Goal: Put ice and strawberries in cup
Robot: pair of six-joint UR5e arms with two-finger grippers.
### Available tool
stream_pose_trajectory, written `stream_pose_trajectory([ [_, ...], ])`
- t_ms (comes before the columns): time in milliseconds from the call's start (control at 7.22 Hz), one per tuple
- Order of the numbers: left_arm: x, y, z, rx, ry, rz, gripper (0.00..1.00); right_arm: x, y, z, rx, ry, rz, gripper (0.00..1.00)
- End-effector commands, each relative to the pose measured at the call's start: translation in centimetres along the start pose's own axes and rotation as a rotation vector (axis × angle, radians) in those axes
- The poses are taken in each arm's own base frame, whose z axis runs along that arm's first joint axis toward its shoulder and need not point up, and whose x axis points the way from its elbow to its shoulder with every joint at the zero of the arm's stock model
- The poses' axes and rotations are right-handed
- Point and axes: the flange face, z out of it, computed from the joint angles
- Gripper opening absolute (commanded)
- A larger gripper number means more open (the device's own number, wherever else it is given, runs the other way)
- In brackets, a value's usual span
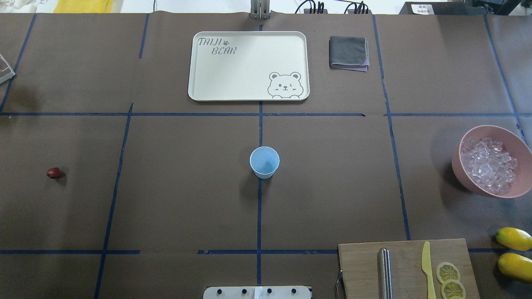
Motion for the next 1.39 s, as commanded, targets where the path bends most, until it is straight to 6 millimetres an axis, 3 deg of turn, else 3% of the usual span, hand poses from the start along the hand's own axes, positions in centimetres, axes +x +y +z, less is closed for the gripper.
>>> stream_pose_trajectory([
  [0,0.1,0.4,0.0,0.075,-0.008,0.076,1.0,-3.1,-0.5,2.3,-0.002,-0.008,-0.116,1.0],
  [277,0.2,0.2,-0.1,0.096,-0.011,0.093,1.0,-7.6,-0.6,3.5,-0.012,0.032,-0.236,0.99],
  [554,0.2,0.2,-0.1,0.095,-0.009,0.093,1.0,-11.5,-0.3,6.1,-0.058,0.063,-0.334,0.97],
  [1247,0.3,0.2,0.0,0.091,-0.008,0.091,1.0,-14.7,0.3,9.3,-0.117,0.072,-0.402,0.82],
])
